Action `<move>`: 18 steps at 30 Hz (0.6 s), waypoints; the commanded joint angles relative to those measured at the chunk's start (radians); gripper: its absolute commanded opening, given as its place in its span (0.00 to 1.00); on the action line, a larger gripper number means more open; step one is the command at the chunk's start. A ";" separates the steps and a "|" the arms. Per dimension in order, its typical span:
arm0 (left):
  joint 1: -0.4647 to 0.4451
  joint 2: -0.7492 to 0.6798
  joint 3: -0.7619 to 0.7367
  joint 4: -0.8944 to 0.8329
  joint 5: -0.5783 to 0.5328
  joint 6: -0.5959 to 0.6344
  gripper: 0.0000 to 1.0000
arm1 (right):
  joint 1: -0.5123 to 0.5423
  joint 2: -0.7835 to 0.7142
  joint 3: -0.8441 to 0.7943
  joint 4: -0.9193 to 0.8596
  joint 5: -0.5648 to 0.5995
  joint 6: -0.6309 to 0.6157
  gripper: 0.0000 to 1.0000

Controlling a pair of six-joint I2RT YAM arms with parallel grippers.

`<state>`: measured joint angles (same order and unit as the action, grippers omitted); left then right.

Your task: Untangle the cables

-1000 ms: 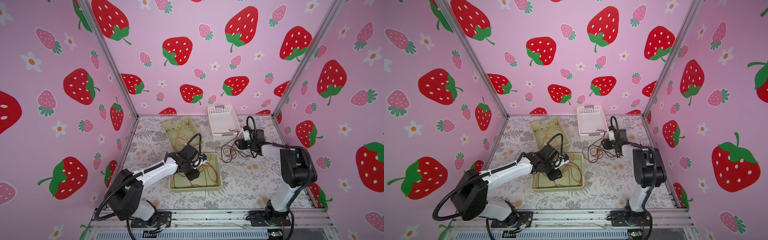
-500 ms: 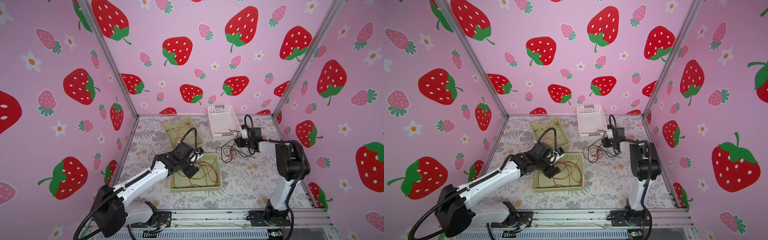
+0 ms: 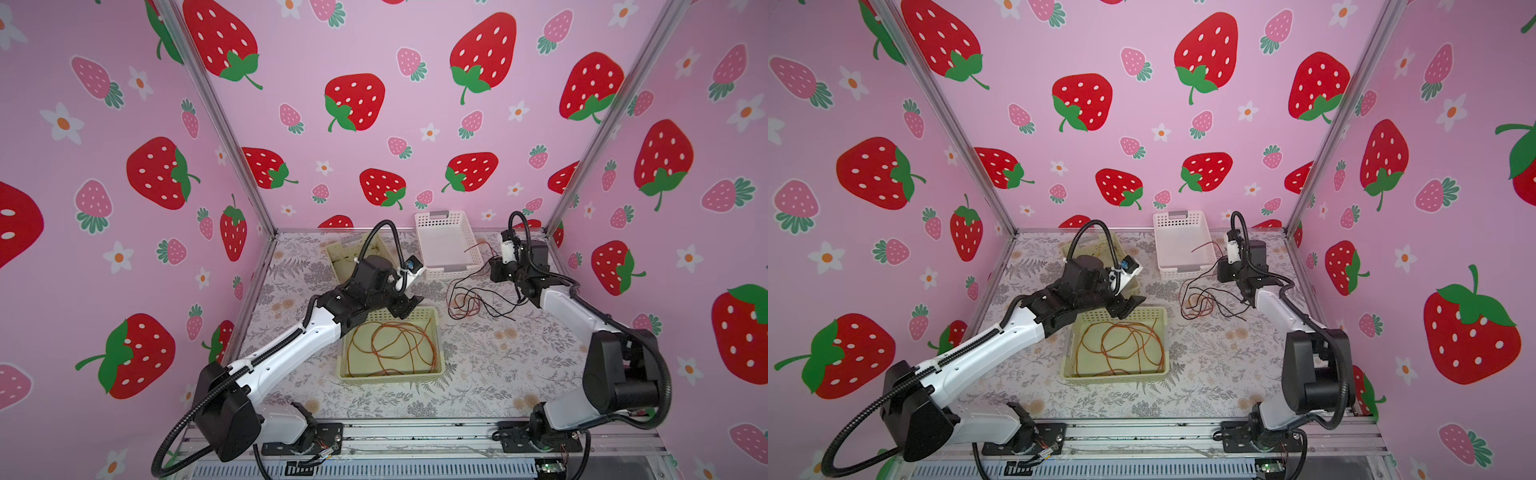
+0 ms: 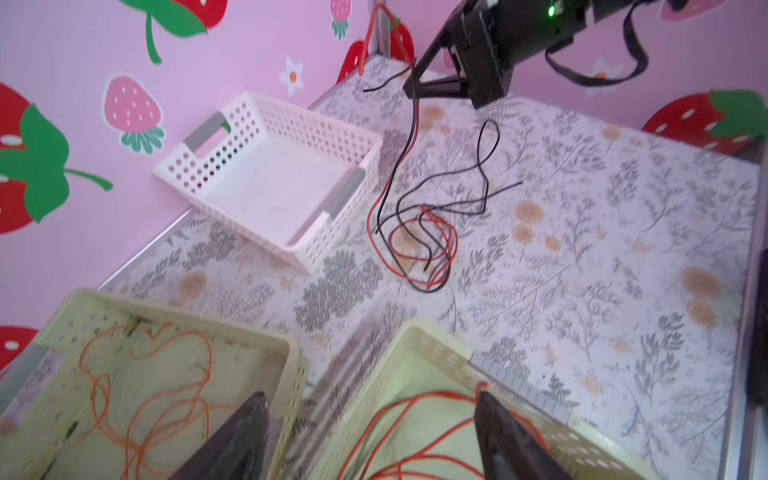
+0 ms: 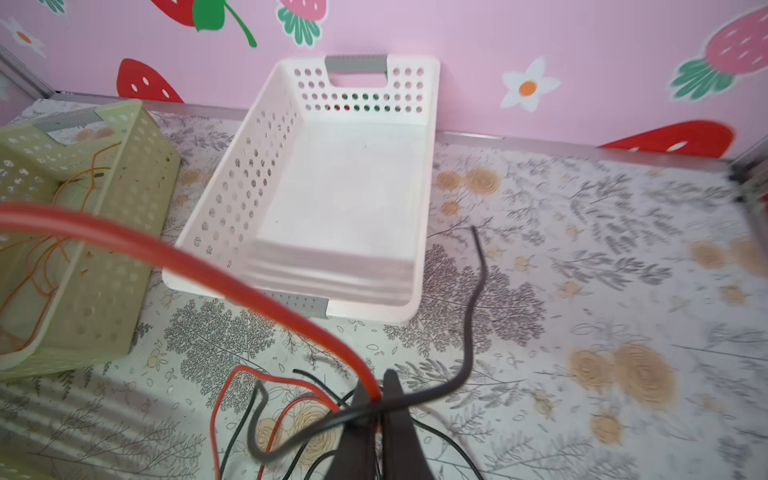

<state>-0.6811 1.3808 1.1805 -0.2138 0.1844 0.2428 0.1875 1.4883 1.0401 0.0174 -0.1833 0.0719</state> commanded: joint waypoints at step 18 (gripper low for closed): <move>-0.084 0.381 0.507 0.380 0.267 -0.133 0.77 | 0.048 -0.289 0.035 -0.093 -0.197 -0.240 0.00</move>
<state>-0.7643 1.7382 1.6325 0.0761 0.4164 0.1585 0.2276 1.2491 1.1168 -0.1032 -0.2813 -0.1368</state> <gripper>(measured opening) 0.769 0.064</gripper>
